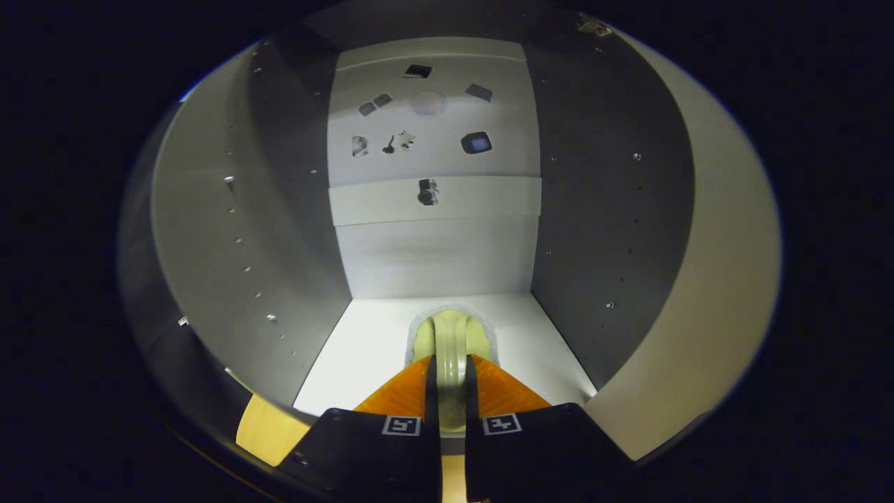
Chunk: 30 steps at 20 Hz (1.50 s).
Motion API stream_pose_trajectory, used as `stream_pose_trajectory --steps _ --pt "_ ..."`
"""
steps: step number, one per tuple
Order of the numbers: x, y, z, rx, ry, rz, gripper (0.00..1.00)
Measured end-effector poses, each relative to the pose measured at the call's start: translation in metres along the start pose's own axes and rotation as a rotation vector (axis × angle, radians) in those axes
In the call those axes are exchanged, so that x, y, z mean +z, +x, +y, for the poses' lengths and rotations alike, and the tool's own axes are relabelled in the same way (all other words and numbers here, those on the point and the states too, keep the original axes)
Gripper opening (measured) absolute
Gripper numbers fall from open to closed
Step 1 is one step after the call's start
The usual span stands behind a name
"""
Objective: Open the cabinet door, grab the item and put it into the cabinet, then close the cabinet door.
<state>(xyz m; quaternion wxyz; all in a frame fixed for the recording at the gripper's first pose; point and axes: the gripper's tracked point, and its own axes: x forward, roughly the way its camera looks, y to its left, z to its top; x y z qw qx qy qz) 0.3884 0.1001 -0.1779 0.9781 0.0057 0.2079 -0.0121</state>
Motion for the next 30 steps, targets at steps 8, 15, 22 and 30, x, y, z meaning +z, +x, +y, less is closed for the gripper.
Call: stream_pose_trajectory --steps 8,15,22,30 --pt "-0.012 0.067 -0.012 -0.043 -0.015 0.046 0.17" --pt "-0.016 0.093 -0.005 -0.047 -0.038 0.062 0.19" --pt "-0.011 0.076 -0.002 -0.042 -0.066 0.045 0.64" --pt "0.06 -0.032 -0.004 -0.047 -0.057 -0.213 0.99"
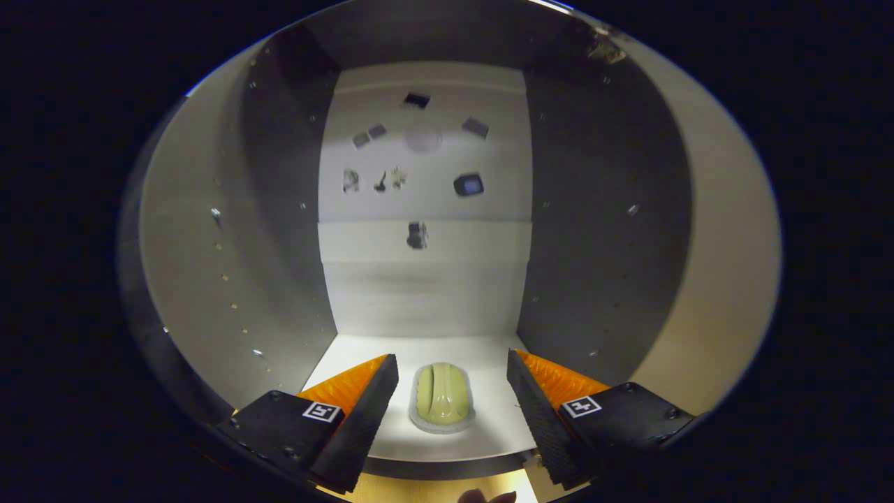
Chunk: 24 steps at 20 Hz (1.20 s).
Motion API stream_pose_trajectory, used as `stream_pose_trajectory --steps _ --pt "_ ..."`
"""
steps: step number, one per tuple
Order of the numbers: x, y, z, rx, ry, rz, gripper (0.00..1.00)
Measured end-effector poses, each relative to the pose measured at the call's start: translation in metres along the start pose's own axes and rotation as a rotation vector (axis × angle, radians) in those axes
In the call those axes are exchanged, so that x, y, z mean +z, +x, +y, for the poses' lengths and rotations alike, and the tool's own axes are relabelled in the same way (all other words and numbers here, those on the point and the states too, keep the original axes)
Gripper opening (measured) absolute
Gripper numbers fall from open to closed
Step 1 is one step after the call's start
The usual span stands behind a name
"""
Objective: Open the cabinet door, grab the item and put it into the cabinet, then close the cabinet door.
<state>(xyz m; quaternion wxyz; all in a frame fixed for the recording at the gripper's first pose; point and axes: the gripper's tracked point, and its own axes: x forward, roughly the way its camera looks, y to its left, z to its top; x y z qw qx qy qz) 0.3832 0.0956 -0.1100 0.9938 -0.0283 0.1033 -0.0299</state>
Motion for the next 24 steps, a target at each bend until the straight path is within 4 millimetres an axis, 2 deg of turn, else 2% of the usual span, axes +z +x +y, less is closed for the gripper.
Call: stream_pose_trajectory --steps 3,6,11,17,21,24 --pt "0.035 -0.06 -0.005 -0.007 -0.012 -0.113 0.98" --pt "0.06 -0.129 -0.009 0.002 -0.015 -0.21 0.98" --pt "0.085 -0.23 -0.021 0.014 -0.008 -0.311 0.97" --pt "0.084 -0.321 -0.048 0.034 -0.027 -0.334 0.97" --pt "0.076 -0.374 -0.079 0.015 -0.025 -0.331 0.97" --pt "0.076 -0.414 -0.104 0.001 -0.002 -0.35 0.97"
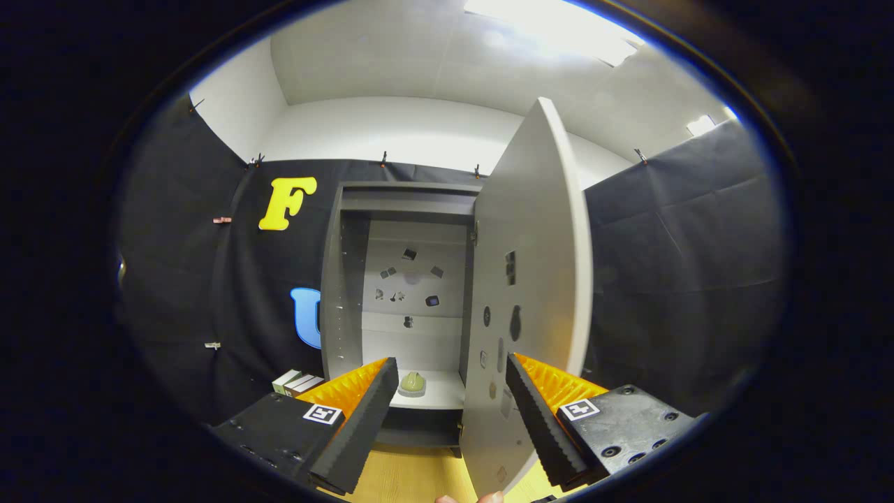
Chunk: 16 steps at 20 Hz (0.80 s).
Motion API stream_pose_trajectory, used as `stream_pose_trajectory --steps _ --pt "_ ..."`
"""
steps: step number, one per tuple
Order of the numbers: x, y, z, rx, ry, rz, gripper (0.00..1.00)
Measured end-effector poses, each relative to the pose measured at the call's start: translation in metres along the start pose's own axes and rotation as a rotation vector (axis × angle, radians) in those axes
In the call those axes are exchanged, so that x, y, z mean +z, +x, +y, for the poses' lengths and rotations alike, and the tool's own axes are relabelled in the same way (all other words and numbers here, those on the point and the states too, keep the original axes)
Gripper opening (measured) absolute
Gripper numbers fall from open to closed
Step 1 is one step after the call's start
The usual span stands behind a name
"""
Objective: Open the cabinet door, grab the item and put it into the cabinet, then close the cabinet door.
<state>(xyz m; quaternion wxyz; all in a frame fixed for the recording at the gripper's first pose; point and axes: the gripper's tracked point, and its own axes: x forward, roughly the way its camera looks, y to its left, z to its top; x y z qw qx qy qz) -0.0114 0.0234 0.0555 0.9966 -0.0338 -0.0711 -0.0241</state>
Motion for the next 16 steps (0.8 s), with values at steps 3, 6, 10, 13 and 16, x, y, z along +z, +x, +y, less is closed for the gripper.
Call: stream_pose_trajectory --steps 3,6,10,13,16 --pt "0.0 -0.021 -0.048 -0.079 0.008 0.007 0.97" --pt "-0.013 -0.035 -0.105 -0.197 0.024 0.04 0.97" --pt "-0.04 -0.034 -0.176 -0.329 -0.013 0.073 0.97" --pt "-0.066 -0.017 -0.206 -0.364 -0.03 0.118 0.97" --pt "-0.088 0.007 -0.215 -0.341 -0.021 0.162 0.98"
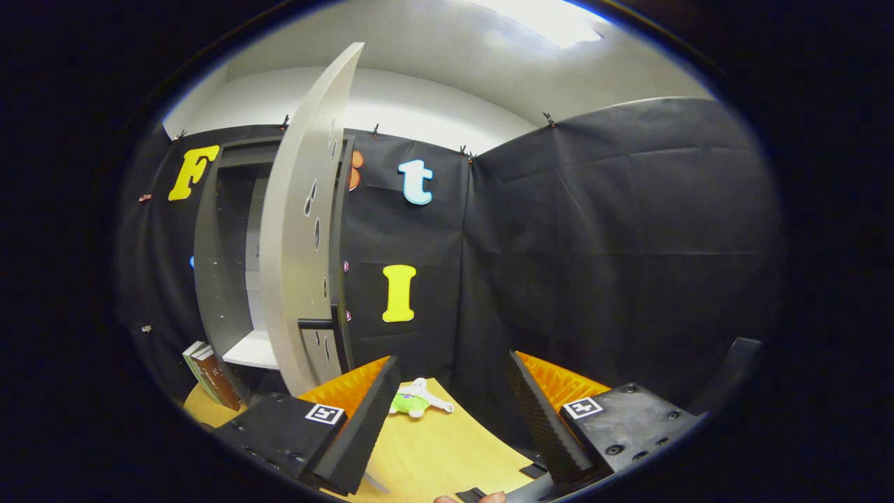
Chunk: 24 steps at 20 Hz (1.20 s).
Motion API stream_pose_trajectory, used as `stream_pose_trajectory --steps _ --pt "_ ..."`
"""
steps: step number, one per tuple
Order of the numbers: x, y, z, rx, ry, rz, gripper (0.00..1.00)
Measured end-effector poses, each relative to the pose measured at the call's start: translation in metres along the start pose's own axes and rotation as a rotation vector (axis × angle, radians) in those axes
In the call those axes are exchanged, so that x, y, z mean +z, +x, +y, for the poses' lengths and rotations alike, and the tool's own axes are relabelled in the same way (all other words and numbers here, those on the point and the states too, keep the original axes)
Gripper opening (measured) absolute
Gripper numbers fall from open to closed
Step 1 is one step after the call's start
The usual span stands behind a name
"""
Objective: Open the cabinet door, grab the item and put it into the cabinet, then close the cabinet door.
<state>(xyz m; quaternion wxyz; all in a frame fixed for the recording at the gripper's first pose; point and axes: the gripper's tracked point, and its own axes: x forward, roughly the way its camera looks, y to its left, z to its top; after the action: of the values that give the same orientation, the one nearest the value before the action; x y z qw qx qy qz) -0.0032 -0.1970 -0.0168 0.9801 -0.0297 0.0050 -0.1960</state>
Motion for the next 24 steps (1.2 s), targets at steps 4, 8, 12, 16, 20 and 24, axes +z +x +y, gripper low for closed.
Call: stream_pose_trajectory --steps 4,8,12,16,20,24 --pt "-0.01 0.016 0.026 0.061 0.001 0.023 0.97" --pt "-0.008 0.016 0.03 0.069 0.029 0.022 0.95" --pt "-0.011 0.013 0.037 0.071 0.042 0.03 0.95" --pt "-0.01 0.002 0.058 0.094 0.033 0.039 0.95" --pt "-0.01 -0.008 0.083 0.126 0.032 0.044 0.95" --pt "-0.011 -0.019 0.116 0.187 0.043 0.055 0.95"
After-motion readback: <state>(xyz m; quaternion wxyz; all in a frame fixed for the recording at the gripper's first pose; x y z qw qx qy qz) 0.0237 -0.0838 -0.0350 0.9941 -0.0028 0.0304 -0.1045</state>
